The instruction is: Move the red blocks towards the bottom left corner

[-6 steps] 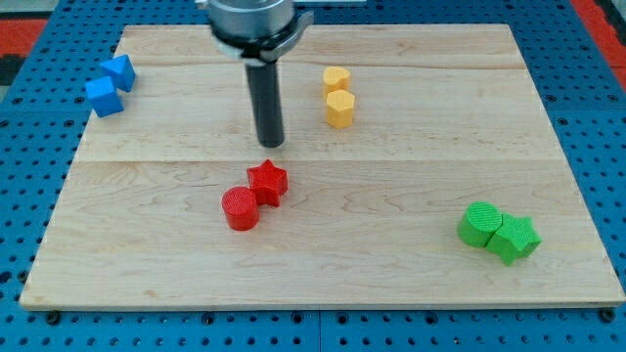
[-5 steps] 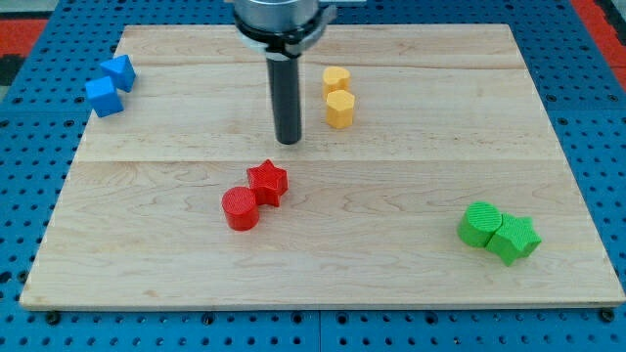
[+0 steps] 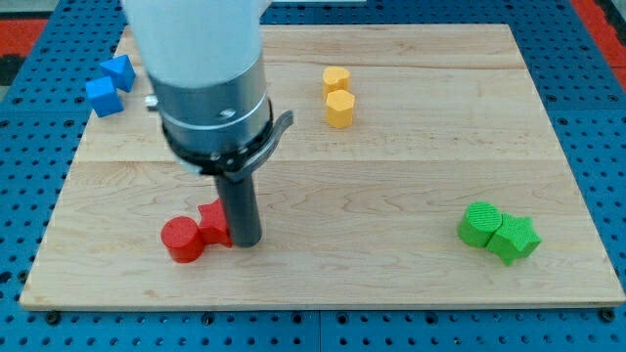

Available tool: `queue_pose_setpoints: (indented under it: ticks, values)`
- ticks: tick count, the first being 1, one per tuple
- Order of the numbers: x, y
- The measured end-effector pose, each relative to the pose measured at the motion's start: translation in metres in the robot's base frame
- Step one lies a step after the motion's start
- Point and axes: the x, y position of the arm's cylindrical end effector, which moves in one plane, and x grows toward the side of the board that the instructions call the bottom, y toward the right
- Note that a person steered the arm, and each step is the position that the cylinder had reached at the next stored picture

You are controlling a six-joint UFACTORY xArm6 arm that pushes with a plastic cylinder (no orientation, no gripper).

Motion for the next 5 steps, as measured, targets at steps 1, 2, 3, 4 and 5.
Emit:
queue_pose_setpoints:
  ticks: [1, 2, 3, 4, 5]
  values:
    - [0.005, -0.032]
    - [0.01, -0.014]
    - [-0.024, 0.015]
    - [-0.031, -0.019]
    - [0.006, -0.06]
